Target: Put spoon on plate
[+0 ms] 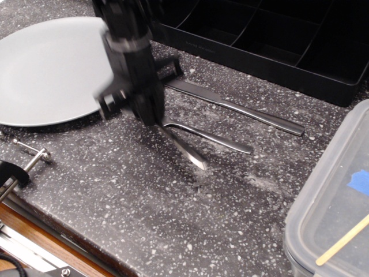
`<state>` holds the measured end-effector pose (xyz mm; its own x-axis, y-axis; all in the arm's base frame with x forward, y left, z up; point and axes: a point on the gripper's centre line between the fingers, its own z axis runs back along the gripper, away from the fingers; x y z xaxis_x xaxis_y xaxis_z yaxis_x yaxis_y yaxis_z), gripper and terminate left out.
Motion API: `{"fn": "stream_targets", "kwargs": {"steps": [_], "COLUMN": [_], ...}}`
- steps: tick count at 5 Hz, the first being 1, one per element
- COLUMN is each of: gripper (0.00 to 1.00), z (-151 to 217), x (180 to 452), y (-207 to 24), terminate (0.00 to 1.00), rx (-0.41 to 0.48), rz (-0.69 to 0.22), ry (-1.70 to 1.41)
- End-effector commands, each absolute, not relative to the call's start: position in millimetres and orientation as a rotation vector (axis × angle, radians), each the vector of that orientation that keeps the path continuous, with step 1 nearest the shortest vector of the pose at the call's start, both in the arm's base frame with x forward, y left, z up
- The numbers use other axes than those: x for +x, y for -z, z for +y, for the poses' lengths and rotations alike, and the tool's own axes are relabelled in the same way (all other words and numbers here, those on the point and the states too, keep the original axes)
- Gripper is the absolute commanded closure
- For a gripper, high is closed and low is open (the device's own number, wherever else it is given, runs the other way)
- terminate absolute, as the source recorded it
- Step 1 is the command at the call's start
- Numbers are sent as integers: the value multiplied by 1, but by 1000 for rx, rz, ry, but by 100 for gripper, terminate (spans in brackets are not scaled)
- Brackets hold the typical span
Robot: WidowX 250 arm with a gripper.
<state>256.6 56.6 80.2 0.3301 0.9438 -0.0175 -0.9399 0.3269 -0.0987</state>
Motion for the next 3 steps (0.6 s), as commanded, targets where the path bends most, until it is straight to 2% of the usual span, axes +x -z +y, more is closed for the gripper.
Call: {"fn": "stream_targets", "kwargs": {"steps": [1,2,3], "gripper": [100,100,100], "z": [106,139,176], "x": [304,318,325], "y": [-121,-104,-92], "terminate": [0,0,0], "rx": [-161,-128,-96], "rz": [-91,-101,-60], "ry": [-1326,-1388,-1423]}}
